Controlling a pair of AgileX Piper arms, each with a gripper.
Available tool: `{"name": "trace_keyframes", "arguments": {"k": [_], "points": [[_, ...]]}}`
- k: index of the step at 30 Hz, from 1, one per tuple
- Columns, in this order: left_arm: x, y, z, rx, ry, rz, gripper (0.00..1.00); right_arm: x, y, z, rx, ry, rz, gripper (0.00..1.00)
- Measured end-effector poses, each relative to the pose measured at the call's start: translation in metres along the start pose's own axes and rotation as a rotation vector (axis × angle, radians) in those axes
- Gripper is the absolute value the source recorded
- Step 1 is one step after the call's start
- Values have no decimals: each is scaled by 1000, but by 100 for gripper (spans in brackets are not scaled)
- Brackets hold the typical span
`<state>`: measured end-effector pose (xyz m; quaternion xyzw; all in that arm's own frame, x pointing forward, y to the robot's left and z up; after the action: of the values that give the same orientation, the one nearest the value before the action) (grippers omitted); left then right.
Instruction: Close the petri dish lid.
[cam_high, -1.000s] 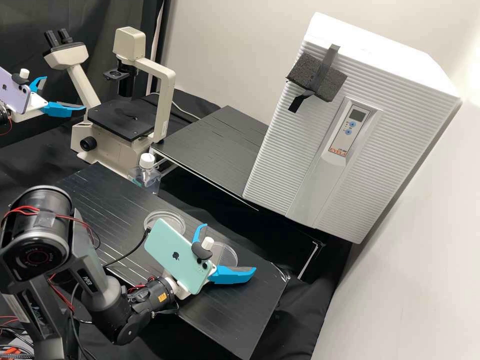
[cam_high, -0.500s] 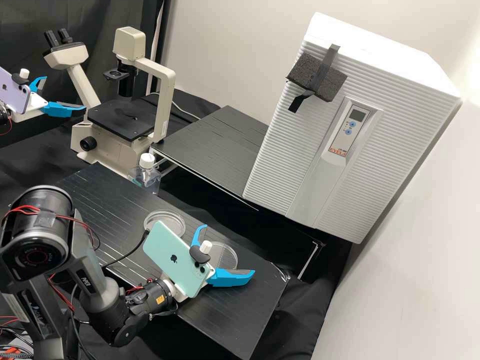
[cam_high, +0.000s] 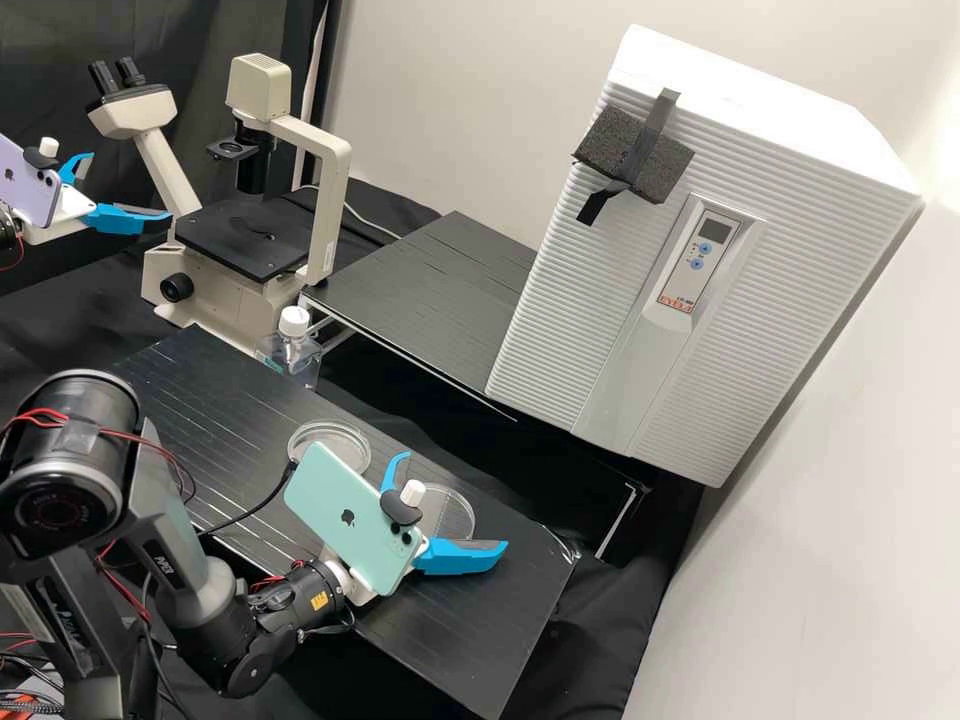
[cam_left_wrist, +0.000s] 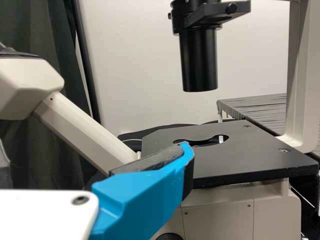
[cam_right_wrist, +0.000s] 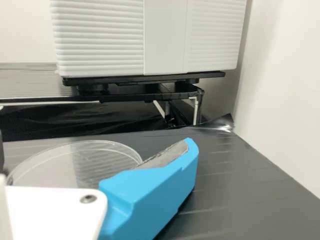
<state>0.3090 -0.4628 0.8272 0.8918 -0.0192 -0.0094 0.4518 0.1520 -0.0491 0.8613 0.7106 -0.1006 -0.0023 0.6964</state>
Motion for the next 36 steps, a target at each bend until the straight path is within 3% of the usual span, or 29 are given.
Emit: {"name": "trace_keyframes", "arguments": {"k": [4, 9, 26, 36], "points": [[0, 0, 0, 0, 0, 0, 100, -1, 0, -6, 8, 35, -21, 100], [0, 0, 0, 0, 0, 0, 100, -3, 0, -11, -11, 64, -38, 100], [0, 0, 0, 0, 0, 0, 100, 4, -3, -6, -5, 64, -47, 100], [0, 0, 0, 0, 0, 0, 100, 8, -3, 0, -57, 55, -49, 100]]}}
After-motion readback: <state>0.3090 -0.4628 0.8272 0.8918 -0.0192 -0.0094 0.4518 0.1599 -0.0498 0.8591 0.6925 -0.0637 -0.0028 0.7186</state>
